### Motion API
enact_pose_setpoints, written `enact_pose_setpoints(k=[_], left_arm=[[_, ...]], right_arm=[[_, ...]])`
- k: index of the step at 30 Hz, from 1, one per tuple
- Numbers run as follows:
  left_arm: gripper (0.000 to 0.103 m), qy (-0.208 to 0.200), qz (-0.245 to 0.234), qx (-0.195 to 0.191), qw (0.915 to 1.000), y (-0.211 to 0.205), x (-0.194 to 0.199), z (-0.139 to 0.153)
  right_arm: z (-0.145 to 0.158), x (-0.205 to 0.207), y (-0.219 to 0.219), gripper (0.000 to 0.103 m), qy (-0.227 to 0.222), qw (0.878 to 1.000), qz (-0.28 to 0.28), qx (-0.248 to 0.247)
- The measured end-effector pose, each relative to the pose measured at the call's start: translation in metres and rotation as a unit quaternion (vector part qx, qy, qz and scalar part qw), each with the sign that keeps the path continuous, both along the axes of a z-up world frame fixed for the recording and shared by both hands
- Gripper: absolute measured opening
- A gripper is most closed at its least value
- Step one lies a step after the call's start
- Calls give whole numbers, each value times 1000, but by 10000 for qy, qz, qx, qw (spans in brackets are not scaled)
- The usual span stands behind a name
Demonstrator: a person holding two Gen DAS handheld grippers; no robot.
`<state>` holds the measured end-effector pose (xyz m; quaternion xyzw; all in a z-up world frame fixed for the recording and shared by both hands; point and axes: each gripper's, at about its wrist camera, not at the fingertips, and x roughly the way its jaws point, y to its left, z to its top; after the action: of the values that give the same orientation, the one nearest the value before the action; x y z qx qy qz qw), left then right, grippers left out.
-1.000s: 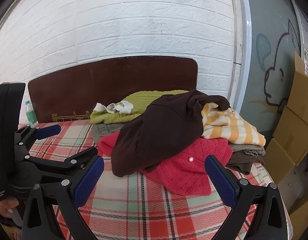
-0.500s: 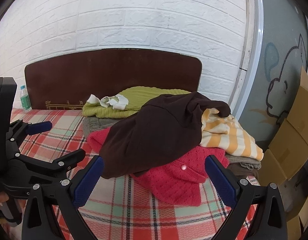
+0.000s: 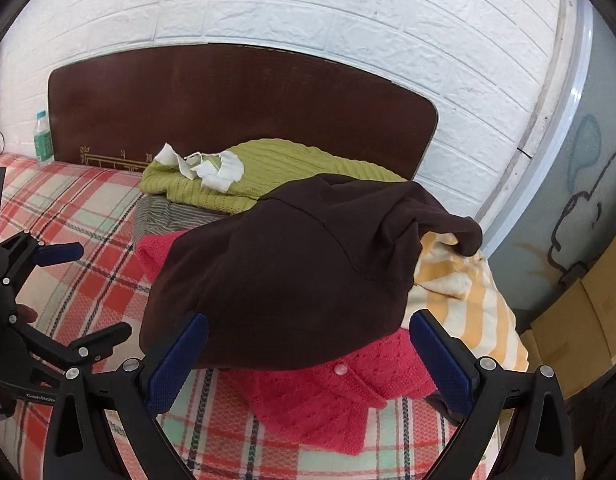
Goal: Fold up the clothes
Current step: 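Grasp the dark brown sweatshirt with the right gripper, then lift the brown sweatshirt high off the pile with the right gripper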
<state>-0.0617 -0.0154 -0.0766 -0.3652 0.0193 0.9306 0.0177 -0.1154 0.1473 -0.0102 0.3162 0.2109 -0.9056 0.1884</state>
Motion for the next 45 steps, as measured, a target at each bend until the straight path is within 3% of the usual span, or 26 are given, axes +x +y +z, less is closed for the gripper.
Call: enact_pose_setpoints(k=[2, 9, 10, 11, 12, 13, 14, 16, 18, 22, 25, 30, 32, 38, 45], left_arm=[[101, 31, -113, -30, 9999, 4, -3, -3], [101, -110, -432, -187, 9988, 23, -19, -20], [100, -126, -463, -260, 9985, 26, -22, -22], [99, -136, -504, -257, 9983, 27, -26, -23], [91, -139, -515, -203, 9984, 26, -29, -22], [74, -166, -520, -126, 9984, 24, -33, -21], [64, -201, -525, -46, 9984, 22, -36, -19], [33, -188, -515, 91, 9985, 18, -39, -9], [28, -93, -505, 223, 9984, 13, -38, 5], [28, 367, -572, 525, 9963, -3, -21, 49], [28, 727, -648, 765, 9923, -16, -6, 83], [44, 1085, -750, 625, 9893, -20, 15, 110], [44, 1070, -822, 590, 9891, -20, 18, 113], [45, 1031, -947, 575, 9885, -22, 30, 116], [46, 982, -834, 732, 9890, -39, 42, 112]], right_arm=[[0, -8, -6, 103, 0, 9998, 193, 76], [-11, -51, -24, 100, -784, 9961, 385, -152], [-13, -57, -24, 89, -903, 9951, 353, -204], [-14, -61, -23, 64, -1068, 9930, 357, -354], [-14, -65, -21, 53, -1183, 9912, 344, -492], [-12, -65, -18, 44, -1191, 9906, 316, -602], [-8, -63, -15, 33, -1160, 9903, 317, -699], [6, -59, -5, 25, -1136, 9877, 267, -1037], [25, -54, 8, 22, -1063, 9835, 164, -1454], [73, -40, 37, 20, -760, 9714, 4, -2248], [105, -31, 62, 19, -638, 9558, -139, -2868], [141, -17, 93, 19, -390, 9302, -207, -3644], [154, -13, 99, 19, -314, 9225, -189, -3843], [187, 21, 77, 19, -35, 9218, 430, -3854], [228, 57, 38, 19, 93, 9095, 1418, -3906]])
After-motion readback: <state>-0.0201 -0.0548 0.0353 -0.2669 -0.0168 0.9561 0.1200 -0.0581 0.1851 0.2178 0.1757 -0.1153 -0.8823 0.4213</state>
